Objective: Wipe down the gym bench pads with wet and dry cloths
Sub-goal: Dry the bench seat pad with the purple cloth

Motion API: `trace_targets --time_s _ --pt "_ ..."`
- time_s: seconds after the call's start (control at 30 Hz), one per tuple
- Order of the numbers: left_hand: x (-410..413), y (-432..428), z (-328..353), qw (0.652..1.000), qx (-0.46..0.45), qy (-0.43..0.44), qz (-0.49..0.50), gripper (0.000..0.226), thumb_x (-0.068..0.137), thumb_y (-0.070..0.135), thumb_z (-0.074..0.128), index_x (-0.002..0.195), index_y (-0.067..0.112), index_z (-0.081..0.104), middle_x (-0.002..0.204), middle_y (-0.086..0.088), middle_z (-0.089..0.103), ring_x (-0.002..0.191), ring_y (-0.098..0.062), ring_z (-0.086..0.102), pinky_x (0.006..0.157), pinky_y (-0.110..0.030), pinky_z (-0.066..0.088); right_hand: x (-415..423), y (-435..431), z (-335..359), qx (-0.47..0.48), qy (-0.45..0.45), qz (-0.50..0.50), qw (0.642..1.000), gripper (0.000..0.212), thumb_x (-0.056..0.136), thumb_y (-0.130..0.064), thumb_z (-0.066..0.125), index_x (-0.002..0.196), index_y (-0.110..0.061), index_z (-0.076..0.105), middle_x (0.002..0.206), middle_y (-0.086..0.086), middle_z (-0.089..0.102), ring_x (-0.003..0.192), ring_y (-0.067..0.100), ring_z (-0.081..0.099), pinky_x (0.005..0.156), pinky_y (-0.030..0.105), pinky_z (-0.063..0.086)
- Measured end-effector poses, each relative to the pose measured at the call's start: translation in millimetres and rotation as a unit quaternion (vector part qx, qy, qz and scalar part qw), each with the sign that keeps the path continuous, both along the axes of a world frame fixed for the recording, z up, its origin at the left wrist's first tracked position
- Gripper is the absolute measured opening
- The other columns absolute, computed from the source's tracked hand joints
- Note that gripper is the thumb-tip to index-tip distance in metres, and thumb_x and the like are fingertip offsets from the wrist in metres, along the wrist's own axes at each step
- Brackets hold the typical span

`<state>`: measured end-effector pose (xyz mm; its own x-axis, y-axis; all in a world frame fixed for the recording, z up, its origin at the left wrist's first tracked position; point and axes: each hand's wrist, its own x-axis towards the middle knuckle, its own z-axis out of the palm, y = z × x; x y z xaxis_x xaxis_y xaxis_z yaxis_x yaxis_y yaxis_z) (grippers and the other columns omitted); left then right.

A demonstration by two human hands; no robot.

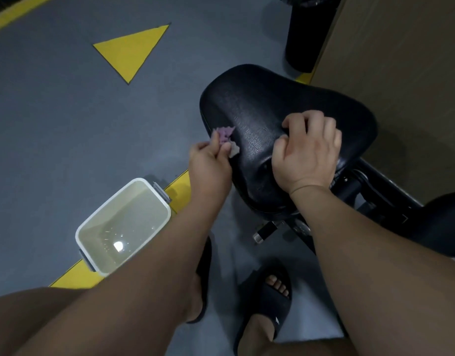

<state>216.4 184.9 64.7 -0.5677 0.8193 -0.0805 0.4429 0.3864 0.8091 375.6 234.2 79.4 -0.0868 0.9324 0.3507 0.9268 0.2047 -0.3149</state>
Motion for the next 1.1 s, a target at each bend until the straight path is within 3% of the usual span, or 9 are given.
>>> trace_targets --time_s 0.13,0.23,0.3,0.43,0.53,0.63,0.8,0.97,1.1 --pt "-6 25 9 0.999 -0.013 -0.023 0.027 0.042 0.103 0.022 0.055 0.142 0.007 0.056 0.149 -0.017 0.039 0.132 -0.016 0.044 0.105 -0.011 0.025 -1 0 -1 0.007 0.0 0.0 1.0 0.025 0.087 -0.029 0.047 0.106 -0.021 0.06 0.115 0.007 0.054 0.105 0.03 0.048 0.095 0.042 0.036" --pt "0 21 10 0.999 -0.02 0.021 0.038 0.042 0.103 0.027 0.053 0.143 0.014 0.056 0.142 -0.01 0.034 0.128 -0.023 0.034 0.096 -0.009 0.015 -1 0 -1 0.004 -0.007 -0.004 1.0 0.026 0.087 -0.03 0.048 0.107 -0.021 0.06 0.116 0.006 0.054 0.105 0.03 0.048 0.095 0.041 0.036" --pt "1 14 11 1.0 -0.019 0.003 0.02 0.045 0.102 0.026 0.054 0.146 0.015 0.053 0.13 -0.007 0.038 0.125 -0.024 0.042 0.099 -0.009 0.02 -1 1 -1 -0.001 -0.007 -0.005 1.0 0.026 0.087 -0.03 0.047 0.108 -0.021 0.06 0.116 0.006 0.053 0.106 0.029 0.047 0.096 0.04 0.035" --pt "-17 6 15 0.999 -0.03 -0.034 -0.024 0.045 0.096 0.026 0.056 0.14 0.018 0.059 0.127 -0.004 0.048 0.095 0.003 0.054 0.1 -0.013 0.038 -1 0 -2 0.004 -0.002 -0.004 1.0 0.026 0.087 -0.031 0.048 0.107 -0.02 0.061 0.115 0.006 0.054 0.105 0.029 0.047 0.095 0.042 0.036" --pt "-30 3 15 0.998 -0.028 -0.025 -0.051 0.045 0.086 0.033 0.058 0.129 0.024 0.067 0.112 -0.006 0.066 0.086 -0.01 0.067 0.09 -0.036 0.057 -1 0 -2 0.003 -0.005 -0.004 1.0 0.026 0.087 -0.031 0.049 0.107 -0.02 0.06 0.115 0.007 0.054 0.105 0.03 0.047 0.095 0.042 0.036" --pt "-36 2 24 0.996 -0.005 -0.085 -0.018 0.027 0.092 0.016 0.064 0.117 0.015 0.075 0.098 -0.003 0.076 0.084 -0.013 0.07 0.081 -0.03 0.058 -1 0 -2 0.004 -0.005 -0.004 1.0 0.027 0.087 -0.031 0.049 0.108 -0.02 0.06 0.115 0.007 0.054 0.105 0.03 0.047 0.095 0.041 0.035" --pt "-42 6 38 0.99 0.031 -0.136 0.005 0.013 0.096 0.019 0.065 0.099 0.019 0.077 0.08 -0.01 0.076 0.08 -0.025 0.072 0.081 -0.045 0.06 -1 0 0 -0.001 -0.003 -0.005 1.0 0.027 0.087 -0.031 0.047 0.107 -0.019 0.06 0.115 0.007 0.053 0.106 0.03 0.047 0.096 0.042 0.036" --pt "-53 17 49 0.999 0.036 -0.034 0.001 0.015 0.102 0.02 0.055 0.095 0.019 0.069 0.079 0.008 0.068 0.071 -0.001 0.061 0.069 -0.026 0.05 -1 0 -1 0.005 -0.003 -0.007 1.0 0.026 0.086 -0.029 0.048 0.106 -0.018 0.061 0.115 0.008 0.054 0.105 0.031 0.047 0.095 0.043 0.035" --pt "-67 17 49 0.998 0.014 0.06 0.016 0.014 0.101 0.024 0.051 0.093 0.019 0.06 0.086 0.0 0.065 0.081 -0.021 0.06 0.067 -0.03 0.042 -1 0 -1 0.008 -0.001 -0.007 1.0 0.026 0.086 -0.029 0.049 0.107 -0.018 0.061 0.115 0.008 0.054 0.105 0.032 0.047 0.096 0.044 0.035"
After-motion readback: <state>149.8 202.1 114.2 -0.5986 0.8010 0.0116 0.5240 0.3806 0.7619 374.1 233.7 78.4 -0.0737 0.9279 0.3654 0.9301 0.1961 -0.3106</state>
